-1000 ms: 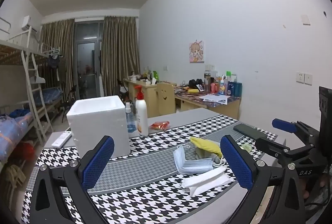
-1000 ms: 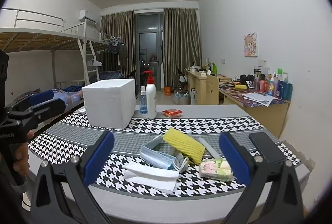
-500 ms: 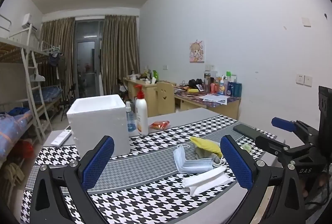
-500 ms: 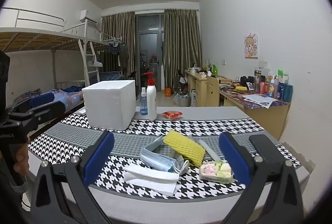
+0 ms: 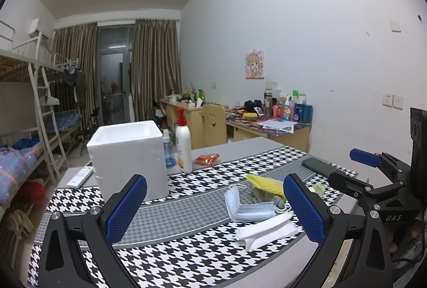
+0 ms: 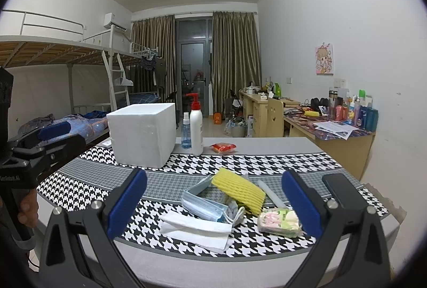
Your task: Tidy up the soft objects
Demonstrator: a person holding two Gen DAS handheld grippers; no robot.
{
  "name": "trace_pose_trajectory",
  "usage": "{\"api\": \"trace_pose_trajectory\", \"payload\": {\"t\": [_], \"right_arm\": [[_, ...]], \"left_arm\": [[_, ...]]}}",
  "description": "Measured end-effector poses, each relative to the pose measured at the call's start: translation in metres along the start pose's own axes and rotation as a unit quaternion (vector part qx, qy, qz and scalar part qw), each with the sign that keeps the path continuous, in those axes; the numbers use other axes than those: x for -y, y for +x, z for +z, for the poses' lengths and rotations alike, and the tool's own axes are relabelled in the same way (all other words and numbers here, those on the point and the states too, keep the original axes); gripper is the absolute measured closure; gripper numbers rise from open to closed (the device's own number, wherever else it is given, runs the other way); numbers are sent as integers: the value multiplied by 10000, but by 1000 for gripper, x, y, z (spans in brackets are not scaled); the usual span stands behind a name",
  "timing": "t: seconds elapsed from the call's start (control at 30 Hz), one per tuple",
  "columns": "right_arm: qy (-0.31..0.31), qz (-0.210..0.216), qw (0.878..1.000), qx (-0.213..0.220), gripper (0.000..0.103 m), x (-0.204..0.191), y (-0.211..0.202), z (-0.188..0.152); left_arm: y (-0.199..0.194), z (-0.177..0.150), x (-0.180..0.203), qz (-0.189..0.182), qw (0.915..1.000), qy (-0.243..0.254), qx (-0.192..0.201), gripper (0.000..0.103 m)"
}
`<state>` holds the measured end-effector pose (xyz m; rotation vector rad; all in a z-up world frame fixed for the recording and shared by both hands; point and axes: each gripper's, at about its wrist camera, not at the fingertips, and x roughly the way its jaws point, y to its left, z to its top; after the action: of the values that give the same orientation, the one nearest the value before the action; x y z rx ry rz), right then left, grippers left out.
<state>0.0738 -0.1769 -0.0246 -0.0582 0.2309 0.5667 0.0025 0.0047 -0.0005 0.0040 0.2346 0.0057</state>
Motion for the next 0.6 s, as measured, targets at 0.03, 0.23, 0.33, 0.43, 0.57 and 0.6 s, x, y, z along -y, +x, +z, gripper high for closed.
{"api": "trace_pose_trajectory", "payload": {"t": [0.03,0.23,0.33,0.43,0.57,0.6], "right_arm": [[-3,-6,10000,-1,1,0,0,0],[-2,-4,10000,6,1,0,0,0],[13,-15,10000,4,1,1,0,0],[29,-44,10000,-10,1,3,1,-1],[53,-50,10000,-29,1,6,2,0],[50,-49,10000,-28,1,7,2,-1]], "left_arm": [[0,0,0,10,10000,1,11,1],[0,1,1,-27,10000,16,-6,1],[0,2,1,30,10000,-1,43,1],[1,2,1,1,10000,-16,12,1],[4,2,1,-2,10000,-22,-22,1],[5,2,2,-2,10000,-12,-40,1]]}}
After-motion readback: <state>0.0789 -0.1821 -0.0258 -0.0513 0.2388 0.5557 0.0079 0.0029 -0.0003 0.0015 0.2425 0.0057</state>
